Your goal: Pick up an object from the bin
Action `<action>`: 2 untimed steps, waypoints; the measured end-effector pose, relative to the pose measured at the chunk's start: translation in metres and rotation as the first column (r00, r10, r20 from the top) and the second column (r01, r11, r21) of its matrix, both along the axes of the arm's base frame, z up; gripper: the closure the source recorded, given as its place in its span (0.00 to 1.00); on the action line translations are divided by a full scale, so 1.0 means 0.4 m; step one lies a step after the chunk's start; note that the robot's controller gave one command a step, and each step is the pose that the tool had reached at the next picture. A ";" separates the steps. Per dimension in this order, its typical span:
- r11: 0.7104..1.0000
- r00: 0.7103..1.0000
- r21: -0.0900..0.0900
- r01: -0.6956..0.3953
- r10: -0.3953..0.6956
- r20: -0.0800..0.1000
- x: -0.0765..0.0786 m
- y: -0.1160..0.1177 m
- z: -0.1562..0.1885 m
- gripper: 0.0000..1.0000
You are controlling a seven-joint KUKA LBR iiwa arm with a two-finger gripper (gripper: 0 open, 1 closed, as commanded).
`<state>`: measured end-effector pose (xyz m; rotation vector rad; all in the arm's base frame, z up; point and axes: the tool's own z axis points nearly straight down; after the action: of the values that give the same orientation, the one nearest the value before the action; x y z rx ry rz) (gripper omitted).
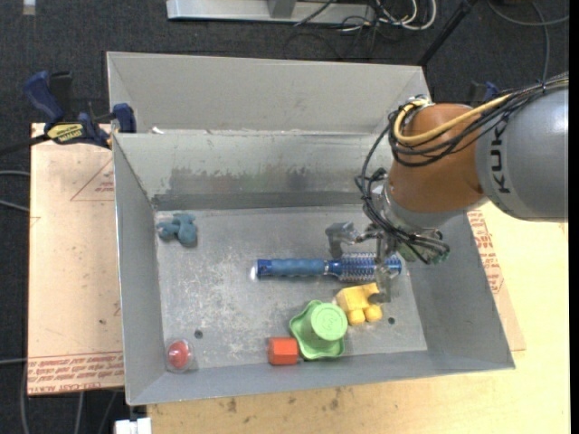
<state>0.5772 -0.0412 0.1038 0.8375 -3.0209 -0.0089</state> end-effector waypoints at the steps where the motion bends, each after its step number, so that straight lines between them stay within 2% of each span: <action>1: 1.000 1.000 -0.003 -0.008 0.008 0.009 0.061 -0.011 -0.083 0.00; 2: 0.887 0.887 -0.005 -0.462 0.462 0.014 0.082 0.024 -0.080 0.00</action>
Offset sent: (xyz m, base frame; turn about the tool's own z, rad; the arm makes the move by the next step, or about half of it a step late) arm 0.0231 -0.0048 -0.0338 -0.0107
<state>0.6098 -0.0316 0.0718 1.5377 -2.7468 0.0021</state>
